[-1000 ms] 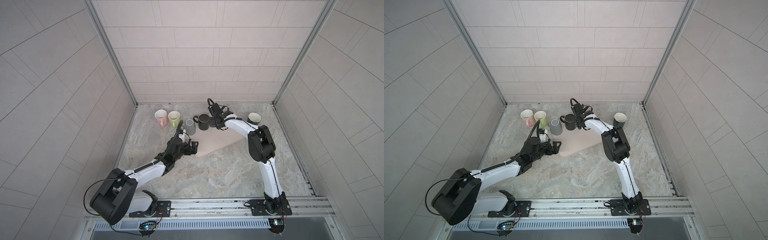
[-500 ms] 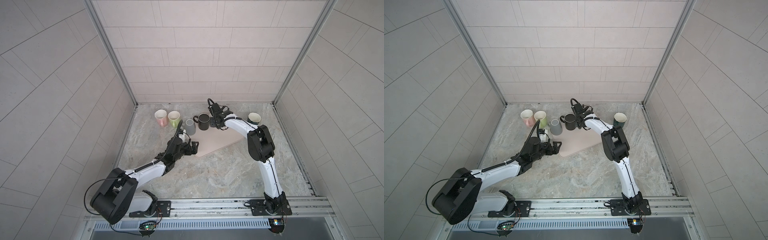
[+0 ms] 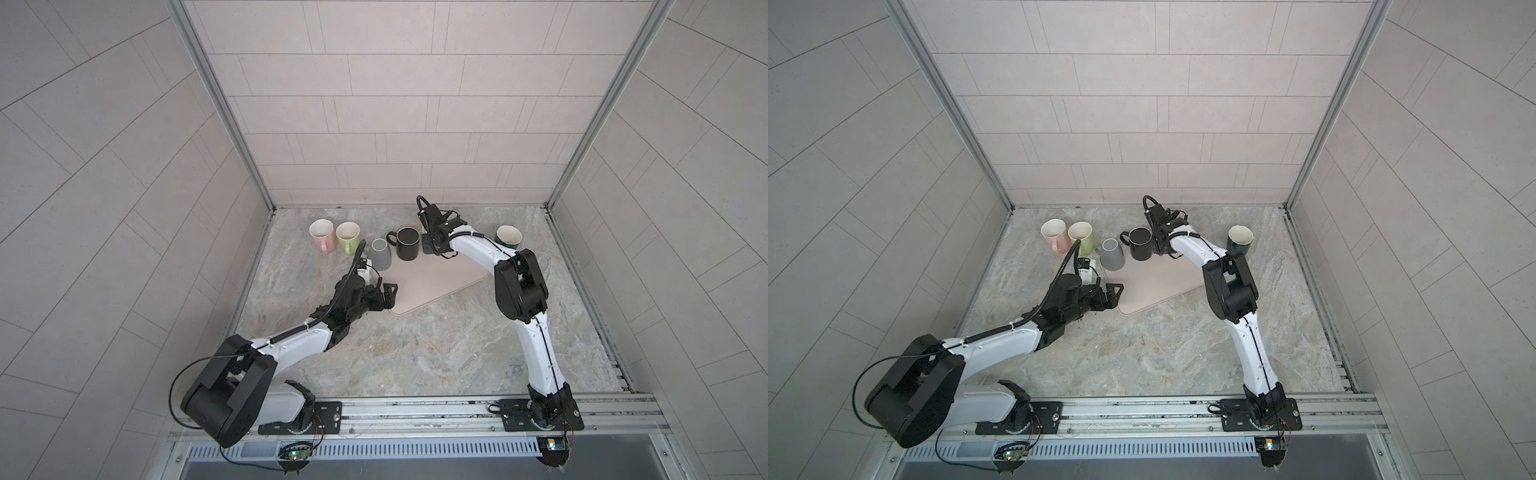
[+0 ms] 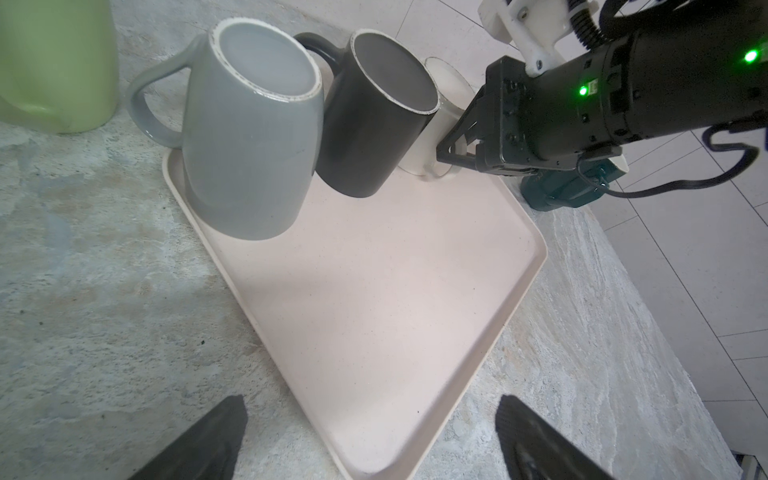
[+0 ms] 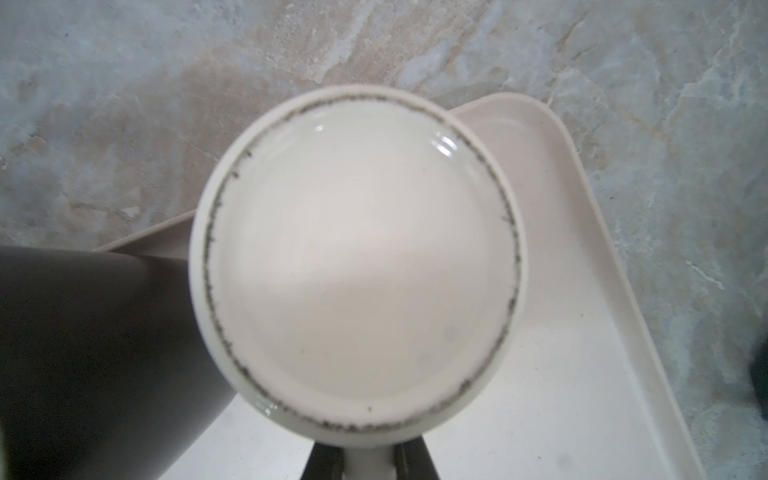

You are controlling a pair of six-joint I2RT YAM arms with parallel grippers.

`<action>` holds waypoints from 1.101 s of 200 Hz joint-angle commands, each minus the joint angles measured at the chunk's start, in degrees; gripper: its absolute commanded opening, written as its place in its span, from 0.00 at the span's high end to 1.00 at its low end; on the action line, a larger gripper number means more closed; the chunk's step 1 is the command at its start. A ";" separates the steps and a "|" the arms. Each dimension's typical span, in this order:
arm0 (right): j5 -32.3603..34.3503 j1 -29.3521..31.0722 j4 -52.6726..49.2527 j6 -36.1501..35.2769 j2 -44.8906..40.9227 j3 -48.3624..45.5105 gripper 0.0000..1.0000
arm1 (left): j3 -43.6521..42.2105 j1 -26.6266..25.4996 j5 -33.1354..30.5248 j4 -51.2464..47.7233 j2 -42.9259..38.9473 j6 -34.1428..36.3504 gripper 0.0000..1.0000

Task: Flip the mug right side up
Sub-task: 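Lower the right gripper onto the white mug's base and close it, then lift the white mug with the right gripper while the left gripper grasps its handle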

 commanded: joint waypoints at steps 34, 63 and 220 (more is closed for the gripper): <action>-6.80 -1.11 1.11 0.91 -9.82 -8.66 1.00 | 0.89 0.27 1.26 1.28 1.86 0.23 0.00; -12.50 -1.21 10.40 1.27 -18.42 -20.49 1.00 | 1.17 0.25 1.78 0.99 2.17 0.46 0.00; -31.10 -2.35 42.87 7.57 -40.43 -54.49 1.00 | 10.39 1.17 20.97 3.93 15.00 -4.94 0.03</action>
